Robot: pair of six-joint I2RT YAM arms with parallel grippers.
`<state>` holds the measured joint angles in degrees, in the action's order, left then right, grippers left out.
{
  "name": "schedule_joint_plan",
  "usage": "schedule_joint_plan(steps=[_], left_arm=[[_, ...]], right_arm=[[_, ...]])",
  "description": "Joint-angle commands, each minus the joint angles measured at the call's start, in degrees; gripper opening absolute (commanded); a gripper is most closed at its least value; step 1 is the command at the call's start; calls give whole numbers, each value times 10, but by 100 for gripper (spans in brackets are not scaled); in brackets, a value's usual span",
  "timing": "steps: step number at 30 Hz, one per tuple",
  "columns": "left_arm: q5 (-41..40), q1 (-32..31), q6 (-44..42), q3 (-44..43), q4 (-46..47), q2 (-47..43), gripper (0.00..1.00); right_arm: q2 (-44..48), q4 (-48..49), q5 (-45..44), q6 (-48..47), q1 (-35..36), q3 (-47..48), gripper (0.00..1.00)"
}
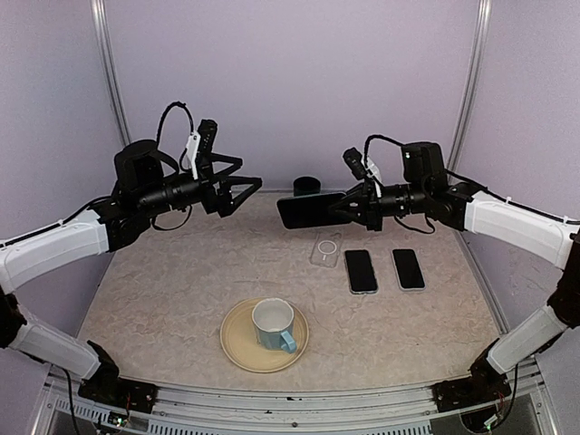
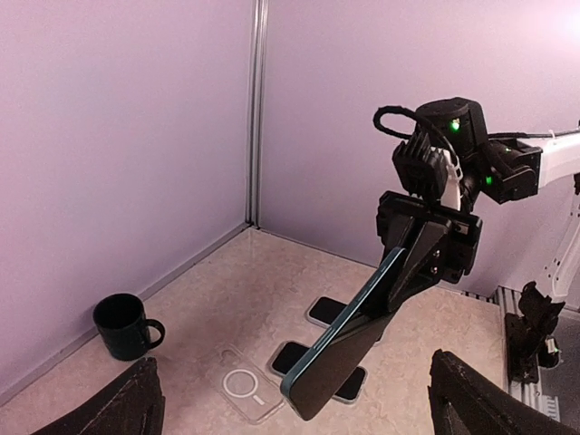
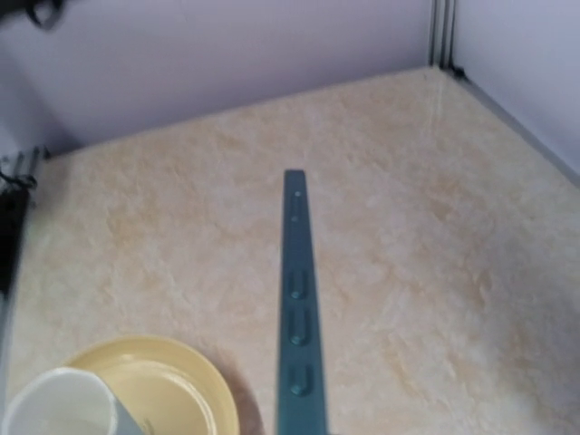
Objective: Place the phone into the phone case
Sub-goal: Pass from the right arm to the left
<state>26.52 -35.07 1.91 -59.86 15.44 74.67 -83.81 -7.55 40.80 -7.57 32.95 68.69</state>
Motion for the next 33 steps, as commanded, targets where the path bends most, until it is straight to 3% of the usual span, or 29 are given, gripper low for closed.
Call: schedule_joint_plan(steps=[1, 4, 7, 19, 23, 28, 33], left_arm=[[22, 5, 117, 24, 66, 25, 99], [47, 5, 172, 43, 112, 30, 99], [79, 5, 192, 25, 101, 47, 99], [154, -25, 211, 22, 160, 93, 99], [166, -34, 224, 14, 179, 110, 90], [172, -44, 233, -7, 175, 136, 87], [192, -51, 243, -19, 189, 158, 74]], right_arm=[[45, 105, 71, 54, -6, -10, 0], [46, 129, 106, 74, -6, -11, 0], [38, 154, 133, 108, -6, -8, 0], [4, 233, 176, 188, -5, -7, 0], [-10, 233, 178, 195, -4, -6, 0], [-16, 243, 182, 204, 0, -4, 0], [-27, 246, 187, 209, 1, 0, 0]])
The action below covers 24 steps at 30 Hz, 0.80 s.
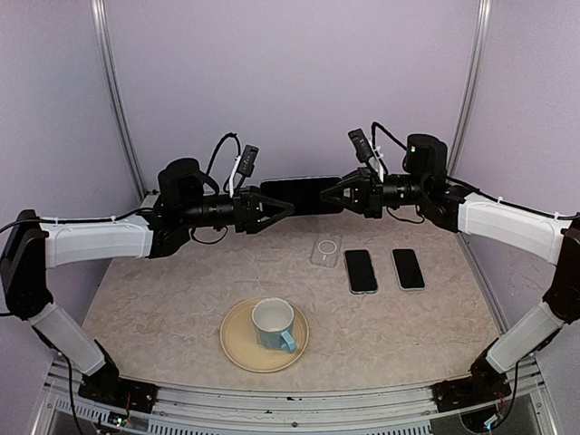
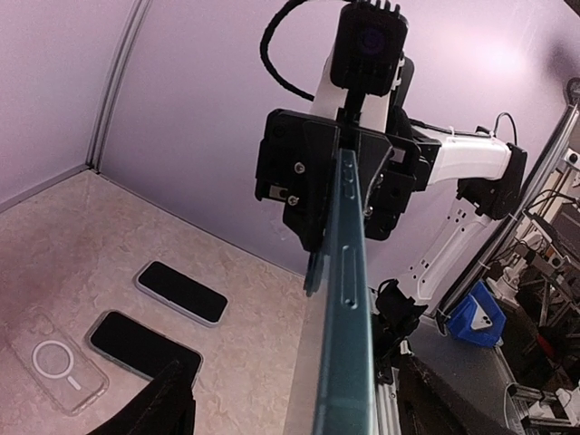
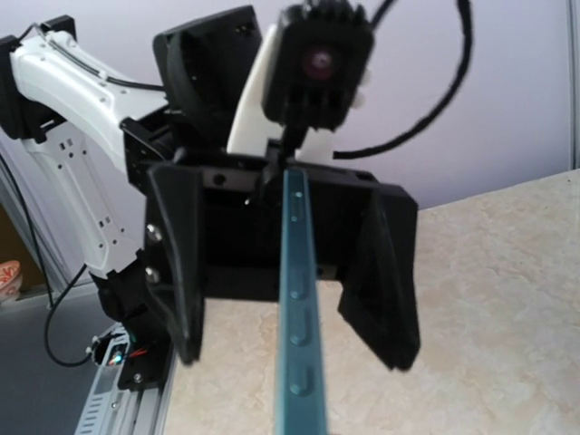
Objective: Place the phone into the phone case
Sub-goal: Pass from the right arm to the left
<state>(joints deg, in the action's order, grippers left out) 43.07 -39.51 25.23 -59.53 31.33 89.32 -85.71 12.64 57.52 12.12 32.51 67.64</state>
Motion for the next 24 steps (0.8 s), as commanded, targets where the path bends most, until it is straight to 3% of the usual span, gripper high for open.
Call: schedule_joint_plan(steps=[1, 8, 14, 19, 24], left_arm=[[28, -7, 14, -23, 35, 13, 71], [39, -7, 21, -27, 51, 22, 50], [48, -7, 23, -30, 51, 25, 46], [61, -8, 31, -35, 52, 33, 25], [68, -9, 29, -34, 50, 38, 11]], right_arm=[[-11, 45, 21, 14, 6, 12, 0], [-19, 44, 20, 15, 6, 11, 0], [-23, 42, 18, 15, 6, 15, 0], [-28, 40, 19, 16, 6, 18, 0], [-31, 33, 17, 15, 6, 23, 0]])
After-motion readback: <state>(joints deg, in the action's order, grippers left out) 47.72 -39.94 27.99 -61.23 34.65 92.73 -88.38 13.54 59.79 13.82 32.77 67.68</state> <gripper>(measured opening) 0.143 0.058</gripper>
